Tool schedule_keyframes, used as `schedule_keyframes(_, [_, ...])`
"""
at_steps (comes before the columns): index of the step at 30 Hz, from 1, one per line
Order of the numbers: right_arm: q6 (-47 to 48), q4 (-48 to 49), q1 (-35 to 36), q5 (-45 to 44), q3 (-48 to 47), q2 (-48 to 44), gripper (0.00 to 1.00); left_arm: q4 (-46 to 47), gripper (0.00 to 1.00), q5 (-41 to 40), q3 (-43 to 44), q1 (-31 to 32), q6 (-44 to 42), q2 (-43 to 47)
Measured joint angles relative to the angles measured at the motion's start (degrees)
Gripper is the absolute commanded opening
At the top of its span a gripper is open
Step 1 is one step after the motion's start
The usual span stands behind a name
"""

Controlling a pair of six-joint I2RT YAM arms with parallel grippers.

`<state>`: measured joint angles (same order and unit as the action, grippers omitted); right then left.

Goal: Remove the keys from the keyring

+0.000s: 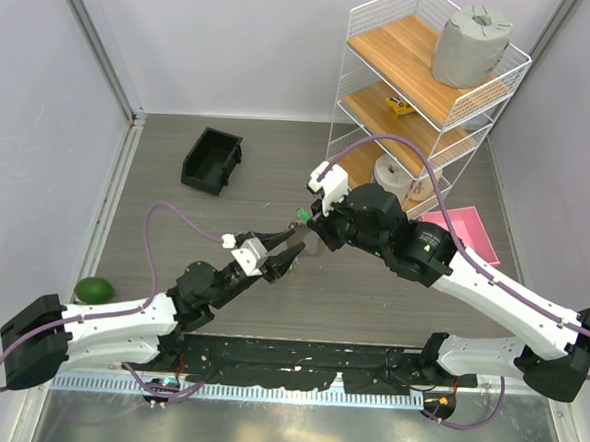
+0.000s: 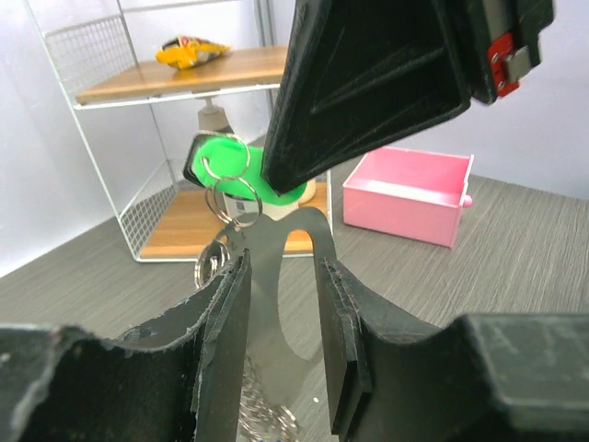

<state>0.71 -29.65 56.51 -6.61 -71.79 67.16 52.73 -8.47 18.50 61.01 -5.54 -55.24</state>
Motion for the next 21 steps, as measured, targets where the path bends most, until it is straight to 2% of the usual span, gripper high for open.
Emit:
schedule_keyframes(6, [0.00,0.00,0.00,0.00,0.00,0.00,0.05,0.96,0.37,0.07,-0.37,0.11,-1.20,2.25])
schedule_keyframes(21, [-1.11,0.00,0.00,0.09,0.00,0.00,0.05,1.75,0.37,0.55,1.16,0.11,-4.00,-1.66])
